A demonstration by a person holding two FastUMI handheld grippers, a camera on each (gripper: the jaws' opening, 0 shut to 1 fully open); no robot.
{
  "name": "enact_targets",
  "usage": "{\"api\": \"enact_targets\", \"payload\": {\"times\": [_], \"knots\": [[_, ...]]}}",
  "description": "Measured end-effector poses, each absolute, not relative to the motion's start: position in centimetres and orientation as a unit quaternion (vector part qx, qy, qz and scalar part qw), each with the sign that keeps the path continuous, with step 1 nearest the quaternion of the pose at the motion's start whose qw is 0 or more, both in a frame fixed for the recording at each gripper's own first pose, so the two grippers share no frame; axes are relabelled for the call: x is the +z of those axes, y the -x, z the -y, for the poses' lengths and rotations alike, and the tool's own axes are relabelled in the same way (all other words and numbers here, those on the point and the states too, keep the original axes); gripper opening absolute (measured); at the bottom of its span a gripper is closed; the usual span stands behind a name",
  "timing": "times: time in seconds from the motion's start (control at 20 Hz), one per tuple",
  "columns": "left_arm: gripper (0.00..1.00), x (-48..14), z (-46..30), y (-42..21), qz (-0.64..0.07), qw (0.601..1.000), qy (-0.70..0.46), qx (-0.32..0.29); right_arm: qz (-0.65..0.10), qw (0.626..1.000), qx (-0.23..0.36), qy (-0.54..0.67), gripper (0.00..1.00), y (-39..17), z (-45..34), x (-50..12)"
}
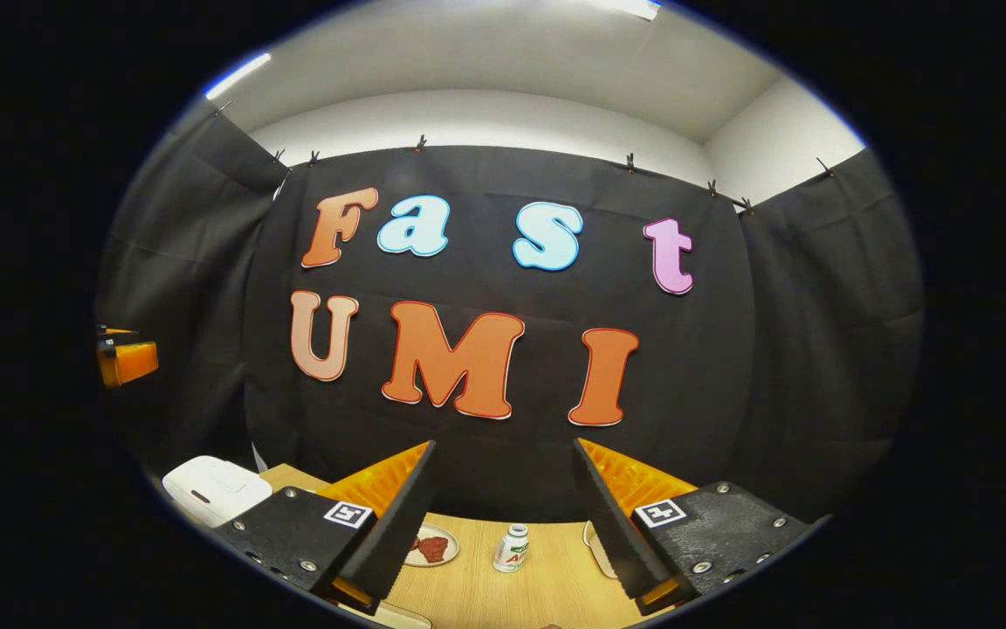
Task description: Close the left gripper, press the button to open the rice cooker; take a wooden spoon from the chopstick holder with the right hand, scoop a spoonful of rice and pour it into the rice cooker, then put the wooden spoon back into the chopstick holder.
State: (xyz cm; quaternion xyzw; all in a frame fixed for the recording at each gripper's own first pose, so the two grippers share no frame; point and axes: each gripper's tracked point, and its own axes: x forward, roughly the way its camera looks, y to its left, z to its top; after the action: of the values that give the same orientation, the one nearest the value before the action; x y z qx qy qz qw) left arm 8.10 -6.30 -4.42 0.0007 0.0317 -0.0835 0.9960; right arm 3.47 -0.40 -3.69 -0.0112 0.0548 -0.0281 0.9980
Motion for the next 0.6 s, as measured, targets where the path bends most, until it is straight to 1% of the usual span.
{"api": "enact_targets", "payload": {"times": [0.05, 0.3, 0.45, 0.6], "knots": [[1.0, -4.1, 6.2, -8.7, -0.026, 0.996, 0.001, -0.085, -0.048, 0.999, -0.025, 0.005, 0.94, -4.0, -0.2, -3.0], [1.0, -3.6, 5.9, -10.7, -0.018, 0.996, 0.017, -0.08, -0.027, 1.0, 0.014, 0.005, 0.93, -5.1, -2.9, -1.9], [0.99, -4.3, 6.3, -11.6, -0.039, 0.995, 0.042, -0.079, -0.045, 0.999, 0.023, 0.017, 0.94, -4.8, -4.0, -3.8], [1.0, -4.9, 6.4, -12.6, -0.038, 0.996, 0.019, -0.082, -0.073, 0.997, 0.022, 0.005, 0.94, -5.1, -4.6, -6.1]]}}
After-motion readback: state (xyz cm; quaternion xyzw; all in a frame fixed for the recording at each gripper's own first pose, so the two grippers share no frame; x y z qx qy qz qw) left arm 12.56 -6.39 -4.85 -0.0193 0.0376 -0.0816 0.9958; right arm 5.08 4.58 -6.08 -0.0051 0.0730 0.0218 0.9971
